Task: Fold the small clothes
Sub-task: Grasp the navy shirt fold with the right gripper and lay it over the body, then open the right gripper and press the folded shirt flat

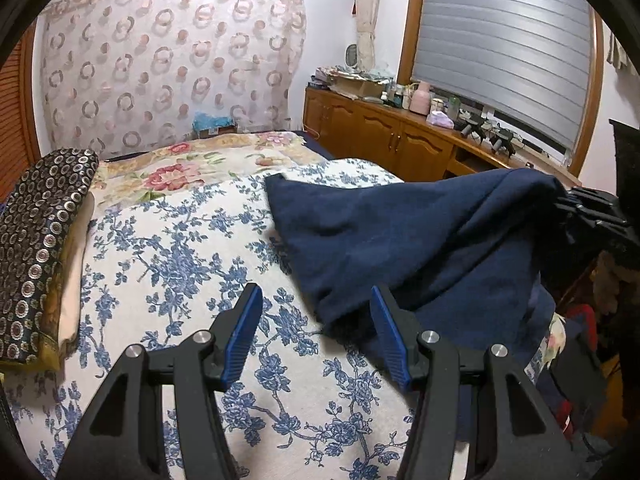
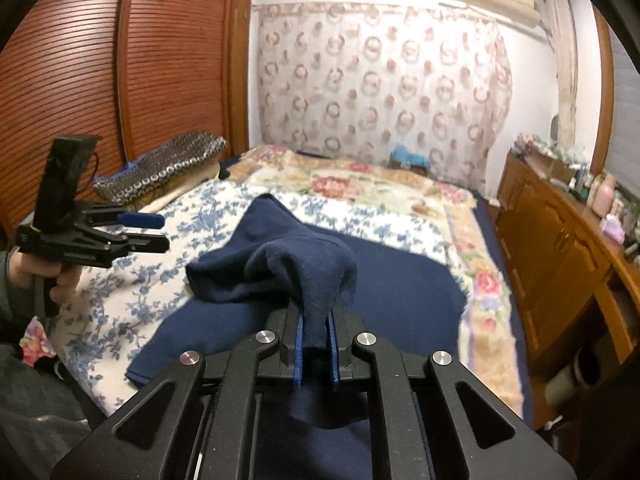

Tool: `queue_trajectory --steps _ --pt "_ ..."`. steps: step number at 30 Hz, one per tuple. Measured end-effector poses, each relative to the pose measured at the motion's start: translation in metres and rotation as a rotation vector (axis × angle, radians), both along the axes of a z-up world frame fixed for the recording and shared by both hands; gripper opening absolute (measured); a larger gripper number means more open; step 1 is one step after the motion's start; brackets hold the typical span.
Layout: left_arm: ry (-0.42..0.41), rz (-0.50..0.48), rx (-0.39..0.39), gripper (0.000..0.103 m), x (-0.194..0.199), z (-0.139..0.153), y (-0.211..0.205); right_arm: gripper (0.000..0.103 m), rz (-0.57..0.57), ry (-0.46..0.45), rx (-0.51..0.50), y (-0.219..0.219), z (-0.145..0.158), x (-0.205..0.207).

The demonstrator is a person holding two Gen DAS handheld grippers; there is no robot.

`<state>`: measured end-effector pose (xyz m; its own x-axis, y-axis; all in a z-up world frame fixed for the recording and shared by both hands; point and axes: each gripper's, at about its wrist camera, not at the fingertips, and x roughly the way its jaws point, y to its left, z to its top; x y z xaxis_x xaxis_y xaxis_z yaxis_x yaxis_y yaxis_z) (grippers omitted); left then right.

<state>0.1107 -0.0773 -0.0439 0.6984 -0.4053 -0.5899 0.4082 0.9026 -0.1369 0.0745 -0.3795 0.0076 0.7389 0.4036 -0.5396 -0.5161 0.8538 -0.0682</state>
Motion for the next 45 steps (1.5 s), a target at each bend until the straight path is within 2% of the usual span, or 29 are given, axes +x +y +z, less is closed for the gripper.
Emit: queue_trajectory --steps 3,6,9,11,14,20,23,26,28,30,36,45 --pt "-0.009 -0.001 -0.007 0.055 -0.002 0.003 0.002 0.007 -0.038 -0.001 0.004 -0.011 0.008 -0.005" --pt "-0.013 -0.006 -0.007 0.055 -0.003 0.004 0.000 0.007 -0.102 -0.001 -0.035 -0.026 0.006 -0.012" --pt "-0.014 -0.011 -0.007 0.055 -0.003 0.003 -0.002 0.007 -0.165 0.074 -0.057 -0.045 -0.014 -0.008" --pt "-0.013 -0.013 -0.007 0.055 -0.003 0.003 -0.004 0.008 -0.199 0.145 -0.070 -0.058 -0.037 -0.002" --pt "-0.012 -0.014 -0.004 0.055 -0.003 0.003 -0.006 0.008 -0.228 0.193 -0.078 -0.066 -0.061 0.001" --pt "-0.012 -0.019 0.006 0.055 -0.005 0.002 -0.011 0.013 -0.242 0.212 -0.051 -0.073 -0.071 -0.006" --pt "-0.018 -0.019 0.009 0.055 -0.007 0.003 -0.013 0.020 -0.253 0.202 -0.069 -0.073 -0.068 -0.009" --pt "-0.023 -0.021 0.011 0.055 -0.009 0.004 -0.014 0.028 -0.255 0.176 -0.072 -0.074 -0.057 -0.014" --pt "-0.025 -0.022 0.012 0.055 -0.009 0.004 -0.014 0.043 -0.252 0.156 -0.071 -0.072 -0.050 -0.017" --pt "-0.027 -0.024 0.012 0.055 -0.010 0.004 -0.015 0.049 -0.243 0.132 -0.069 -0.069 -0.041 -0.019" --pt "-0.024 -0.023 0.011 0.055 -0.010 0.003 -0.014 0.052 -0.192 0.108 -0.065 -0.049 -0.032 -0.010" --pt "-0.011 -0.012 0.006 0.055 -0.010 -0.002 -0.012 0.053 -0.080 0.130 -0.090 0.005 -0.044 0.022"
